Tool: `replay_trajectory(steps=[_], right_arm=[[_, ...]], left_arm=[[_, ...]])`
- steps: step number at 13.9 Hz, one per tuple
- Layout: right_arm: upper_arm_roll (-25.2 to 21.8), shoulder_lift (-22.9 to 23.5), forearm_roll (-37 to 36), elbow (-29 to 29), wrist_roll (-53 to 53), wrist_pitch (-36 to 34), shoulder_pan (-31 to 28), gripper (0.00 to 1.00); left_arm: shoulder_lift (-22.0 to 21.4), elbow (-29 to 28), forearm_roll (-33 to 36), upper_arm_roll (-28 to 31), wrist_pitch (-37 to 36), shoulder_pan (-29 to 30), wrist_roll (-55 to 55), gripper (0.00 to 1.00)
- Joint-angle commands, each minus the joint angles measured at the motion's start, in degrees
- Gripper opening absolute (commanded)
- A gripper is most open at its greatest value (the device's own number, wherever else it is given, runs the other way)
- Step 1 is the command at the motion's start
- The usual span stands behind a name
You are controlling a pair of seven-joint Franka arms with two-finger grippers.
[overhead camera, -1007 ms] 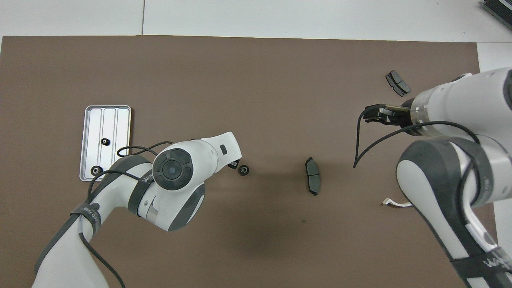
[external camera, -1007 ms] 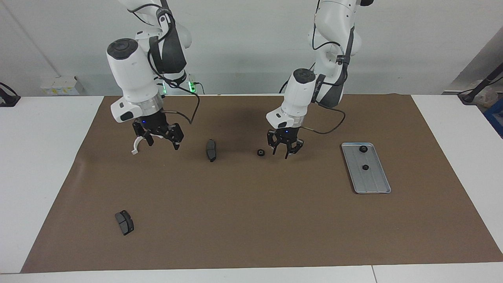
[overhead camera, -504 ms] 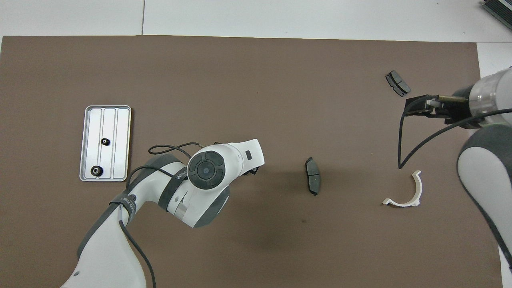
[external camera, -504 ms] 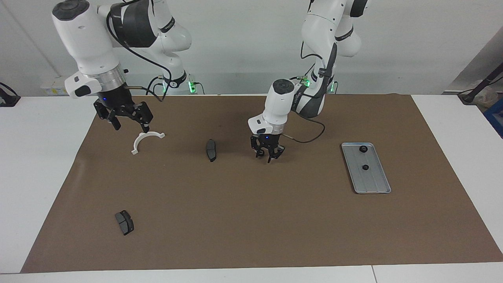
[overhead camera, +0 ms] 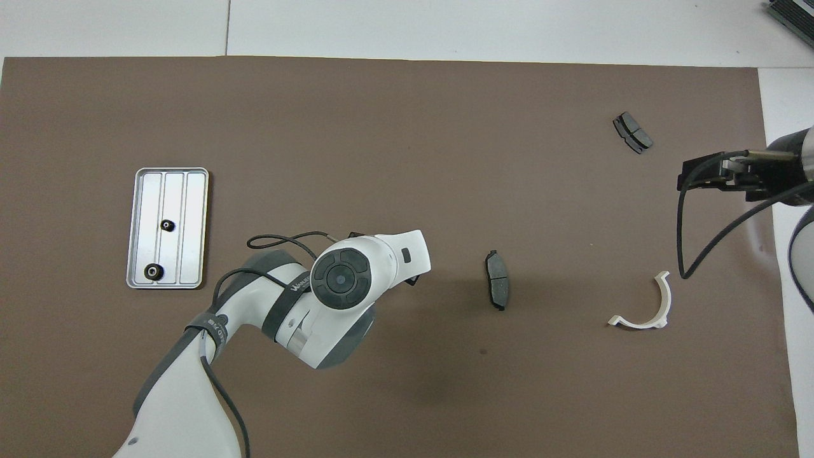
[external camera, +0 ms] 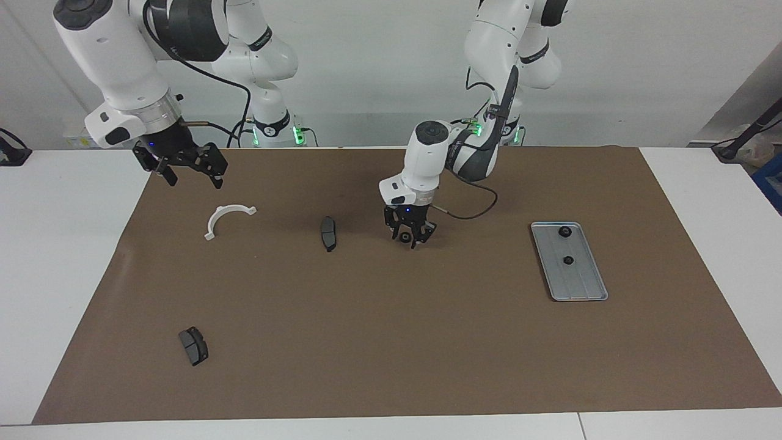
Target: Pick bearing gear from pile to tray
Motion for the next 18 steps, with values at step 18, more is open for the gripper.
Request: replay_trajectory(steps=[18], right_arm=[[1.2,-0.7,0.5,0.3,-2.5,-0.7,-1.1,1.00]], left_arm=[[-1.8,-2.2,-0.1,0.9,-5.2,-1.9,0.8,0.30]])
